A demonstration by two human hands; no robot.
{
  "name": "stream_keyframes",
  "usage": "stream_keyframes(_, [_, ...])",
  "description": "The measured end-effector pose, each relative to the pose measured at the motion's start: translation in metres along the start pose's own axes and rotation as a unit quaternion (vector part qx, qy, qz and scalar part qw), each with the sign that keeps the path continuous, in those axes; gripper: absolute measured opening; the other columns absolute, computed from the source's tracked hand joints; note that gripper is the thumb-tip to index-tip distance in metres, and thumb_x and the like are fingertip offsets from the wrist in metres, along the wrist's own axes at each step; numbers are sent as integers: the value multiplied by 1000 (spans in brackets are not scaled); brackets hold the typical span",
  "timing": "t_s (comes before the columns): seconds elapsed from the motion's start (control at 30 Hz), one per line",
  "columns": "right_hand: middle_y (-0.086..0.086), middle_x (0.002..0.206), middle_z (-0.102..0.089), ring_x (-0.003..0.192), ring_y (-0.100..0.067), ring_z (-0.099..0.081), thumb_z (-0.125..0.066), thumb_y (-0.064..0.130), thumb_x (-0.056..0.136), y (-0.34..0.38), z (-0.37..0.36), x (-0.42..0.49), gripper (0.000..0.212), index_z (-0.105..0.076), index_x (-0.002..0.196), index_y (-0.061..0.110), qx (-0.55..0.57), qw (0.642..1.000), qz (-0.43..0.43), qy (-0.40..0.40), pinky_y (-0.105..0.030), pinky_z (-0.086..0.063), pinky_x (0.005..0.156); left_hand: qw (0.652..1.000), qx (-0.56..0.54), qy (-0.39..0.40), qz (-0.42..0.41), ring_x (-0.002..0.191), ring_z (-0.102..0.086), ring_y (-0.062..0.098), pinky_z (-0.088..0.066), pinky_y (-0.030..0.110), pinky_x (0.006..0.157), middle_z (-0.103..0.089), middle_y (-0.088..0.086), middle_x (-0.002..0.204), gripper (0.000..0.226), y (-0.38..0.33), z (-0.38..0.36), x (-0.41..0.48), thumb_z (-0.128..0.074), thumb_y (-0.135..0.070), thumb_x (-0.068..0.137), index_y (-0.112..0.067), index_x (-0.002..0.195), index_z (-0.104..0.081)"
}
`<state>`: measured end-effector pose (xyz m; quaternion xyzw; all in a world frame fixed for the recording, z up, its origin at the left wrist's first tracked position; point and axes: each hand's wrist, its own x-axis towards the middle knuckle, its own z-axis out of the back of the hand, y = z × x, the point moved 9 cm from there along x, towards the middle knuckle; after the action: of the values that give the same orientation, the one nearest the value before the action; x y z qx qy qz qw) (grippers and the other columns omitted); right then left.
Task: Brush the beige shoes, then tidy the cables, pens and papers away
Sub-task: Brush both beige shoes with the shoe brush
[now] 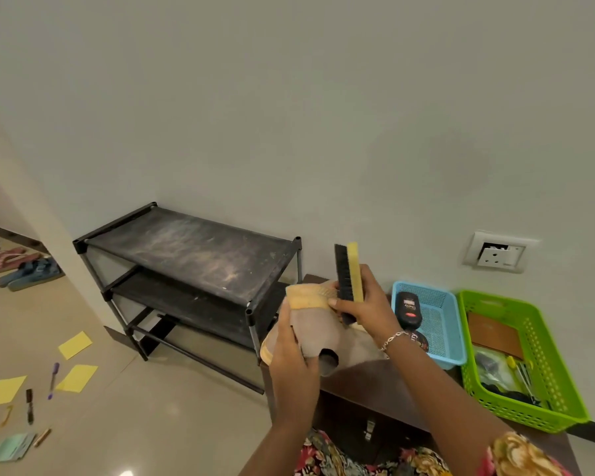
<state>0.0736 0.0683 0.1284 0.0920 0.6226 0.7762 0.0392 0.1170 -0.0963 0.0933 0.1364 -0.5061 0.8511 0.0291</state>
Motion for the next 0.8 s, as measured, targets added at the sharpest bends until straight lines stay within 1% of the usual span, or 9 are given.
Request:
stream_keyframes(0.07, [-11,104,-63,94,-25,-61,-77,17,69,2,-21,6,47,-43,101,17,-75,996,12,51,-40,-54,81,999,4,-16,28,83,-53,5,-42,9,61,-53,-1,124,85,6,1,-11,-63,1,80,-27,146,-17])
stream_keyframes(0.13, [-6,104,-61,95,-21,-58,-76,15,71,0,-41,7,47,-42,104,15,-114,988,11,102,-27,-50,77,998,-7,-32,61,105,-54,14,-46,19,78,-47,3,135,82,17,1,-22,-64,-1,81,-21,146,-19])
stream_keyframes(0.2, [-1,103,-55,95,-18,-54,-74,12,74,-7,-57,4,50,-42,112,15,-130,982,4,139,-16,-45,69,995,-7,-37,94,113,-54,22,-46,27,83,-47,7,137,80,31,-4,-32,-65,-4,82,-20,146,-20])
stream_keyframes(0.27, [0,105,-52,97,-16,-52,-73,11,75,-20,-68,0,54,-41,118,17,-132,978,-6,159,-14,-44,67,991,4,-25,130,104,-59,24,-49,29,80,-54,10,129,80,47,-10,-40,-63,-6,83,-25,146,-16])
stream_keyframes(0.37, [5,98,-52,92,-13,-52,-74,11,74,-34,-76,-5,51,-39,109,23,-142,975,-8,169,-12,-42,64,984,61,7,170,82,-62,24,-50,32,67,-62,13,109,78,68,-14,-49,-60,-10,84,-23,146,-16])
stream_keyframes(0.53, [-3,108,-57,99,-18,-55,-74,14,74,-62,-86,-14,54,-42,117,15,-174,963,-31,204,-25,-48,79,981,162,38,97,85,-67,26,-44,15,46,-36,21,145,80,80,-19,-47,-81,-5,58,-9,129,-43])
stream_keyframes(0.6, [0,108,-54,100,-16,-53,-74,17,75,-72,-90,-16,56,-40,119,13,-177,960,-42,214,-20,-46,77,976,200,64,54,102,-64,34,-57,25,58,-41,23,141,94,88,-28,-43,-88,-9,45,-6,126,-40])
stream_keyframes(0.67, [3,106,-51,98,-13,-51,-73,17,76,-75,-93,-18,55,-39,120,14,-181,957,-46,221,-12,-41,70,963,259,76,28,119,-52,42,-55,43,80,-46,23,136,106,91,-32,-39,-90,-17,38,-5,129,-38])
stream_keyframes(0.8, [4,106,-52,101,-15,-52,-71,11,77,-88,-86,-22,60,-37,126,18,-150,964,-75,207,-11,-42,69,944,308,115,32,123,-46,43,-49,51,89,-49,23,131,116,102,-41,-33,-90,-32,34,-6,134,-36])
